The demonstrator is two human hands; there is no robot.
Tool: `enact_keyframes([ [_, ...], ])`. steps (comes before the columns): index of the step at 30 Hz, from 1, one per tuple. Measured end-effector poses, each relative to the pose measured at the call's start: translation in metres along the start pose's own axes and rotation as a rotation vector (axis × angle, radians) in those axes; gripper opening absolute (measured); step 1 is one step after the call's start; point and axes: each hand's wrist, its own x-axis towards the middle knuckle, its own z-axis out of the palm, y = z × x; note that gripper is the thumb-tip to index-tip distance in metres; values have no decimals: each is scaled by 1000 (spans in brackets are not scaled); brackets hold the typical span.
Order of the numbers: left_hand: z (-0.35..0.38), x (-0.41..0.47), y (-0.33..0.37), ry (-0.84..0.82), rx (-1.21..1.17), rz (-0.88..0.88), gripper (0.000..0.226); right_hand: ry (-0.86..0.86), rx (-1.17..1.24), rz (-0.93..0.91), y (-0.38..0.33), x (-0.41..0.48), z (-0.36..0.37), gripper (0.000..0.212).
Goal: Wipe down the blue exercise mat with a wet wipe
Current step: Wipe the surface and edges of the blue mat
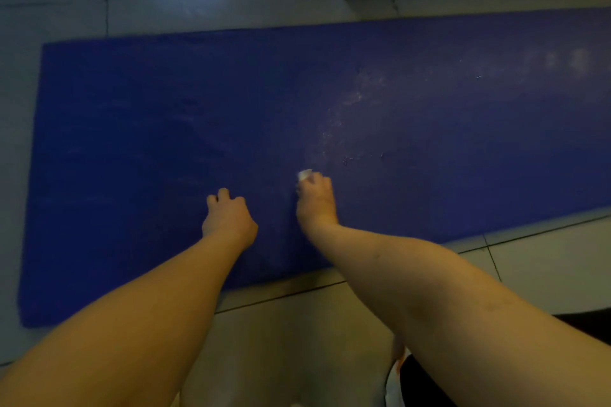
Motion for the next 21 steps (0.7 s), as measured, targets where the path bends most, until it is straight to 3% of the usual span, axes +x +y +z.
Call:
enact_keyframes([
  [4,-3,3,-8,30,-46,14,40,-264,40,-437,-57,-18,33,34],
  [9,-6,7,-20,40,-84,49,39,-229,-119,-682,-43,-8,26,30],
  [11,-6,10,-20,31,-83,47,40,-178,-74,-593,-19,7,15,30],
  [14,-6,13,-16,32,-59,37,37,-79,-56,-256,34,32,-14,42],
  [18,-10,16,-9,13,-5,8,33,121,-73,233,89,59,-55,34],
  [21,-11,18,-9,14,11,-9,32,188,-69,346,78,60,-55,39],
])
